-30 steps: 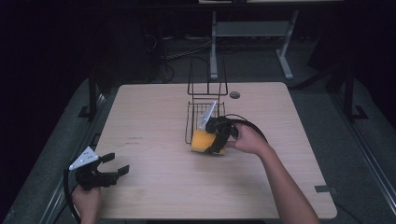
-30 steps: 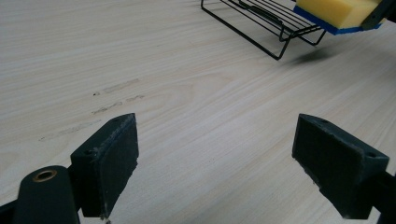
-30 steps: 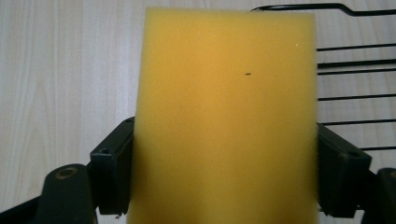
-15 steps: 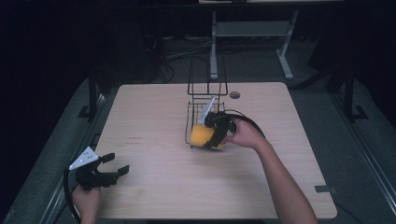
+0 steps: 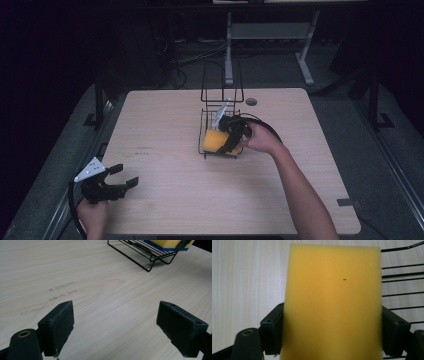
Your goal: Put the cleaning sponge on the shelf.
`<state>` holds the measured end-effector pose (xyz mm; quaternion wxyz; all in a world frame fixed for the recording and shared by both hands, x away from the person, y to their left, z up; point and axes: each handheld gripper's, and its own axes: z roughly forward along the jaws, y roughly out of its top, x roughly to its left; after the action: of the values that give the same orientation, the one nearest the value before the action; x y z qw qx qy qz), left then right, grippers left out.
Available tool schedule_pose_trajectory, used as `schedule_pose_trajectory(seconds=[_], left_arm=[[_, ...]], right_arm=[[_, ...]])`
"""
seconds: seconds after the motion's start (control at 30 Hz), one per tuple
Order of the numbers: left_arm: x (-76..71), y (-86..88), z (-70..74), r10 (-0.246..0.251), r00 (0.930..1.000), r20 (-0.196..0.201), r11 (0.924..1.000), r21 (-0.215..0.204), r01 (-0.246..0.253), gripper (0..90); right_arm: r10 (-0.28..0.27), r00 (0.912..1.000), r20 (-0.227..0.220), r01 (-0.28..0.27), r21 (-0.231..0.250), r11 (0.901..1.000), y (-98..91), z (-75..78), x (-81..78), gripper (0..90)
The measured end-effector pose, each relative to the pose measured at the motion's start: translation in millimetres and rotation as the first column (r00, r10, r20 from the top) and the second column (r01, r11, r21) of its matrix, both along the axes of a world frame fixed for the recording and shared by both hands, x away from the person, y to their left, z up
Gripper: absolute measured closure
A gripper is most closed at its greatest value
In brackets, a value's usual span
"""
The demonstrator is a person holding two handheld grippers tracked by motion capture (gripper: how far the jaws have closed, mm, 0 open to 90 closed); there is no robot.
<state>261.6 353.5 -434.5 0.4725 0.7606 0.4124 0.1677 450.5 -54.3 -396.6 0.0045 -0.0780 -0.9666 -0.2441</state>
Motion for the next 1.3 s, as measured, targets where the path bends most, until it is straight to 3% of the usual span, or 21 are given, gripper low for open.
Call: schedule_pose_trajectory(seconds=[0.1,0.23,0.57,1.3], left_arm=[[0.4,-0.2,-0.2,-0.003,1.0000,-0.002,1.0000,0.001,0.003,14.1],[1.0,-1.0,-0.3,-0.005,1.0000,-0.001,1.0000,0.000,0.005,14.1],[2.0,-2.0,-0.5,-0.011,0.9999,-0.003,0.9999,0.006,0.011,14.1],[1.7,-1.3,-0.7,-0.006,1.0000,-0.004,1.0000,0.003,0.006,14.1]], right_arm=[[-0.001,1.0000,-0.006,0.001,-0.040,0.9992,-0.5,-2.0,6.0,21.5],[-0.003,0.9999,-0.011,0.003,-0.044,0.9990,0.9,-1.6,12.8,21.5],[-0.004,1.0000,0.001,0.004,-0.016,0.9999,2.7,-10.2,21.8,21.5],[-0.007,0.9998,0.017,0.007,-0.024,0.9997,6.6,-17.5,25.5,21.5]])
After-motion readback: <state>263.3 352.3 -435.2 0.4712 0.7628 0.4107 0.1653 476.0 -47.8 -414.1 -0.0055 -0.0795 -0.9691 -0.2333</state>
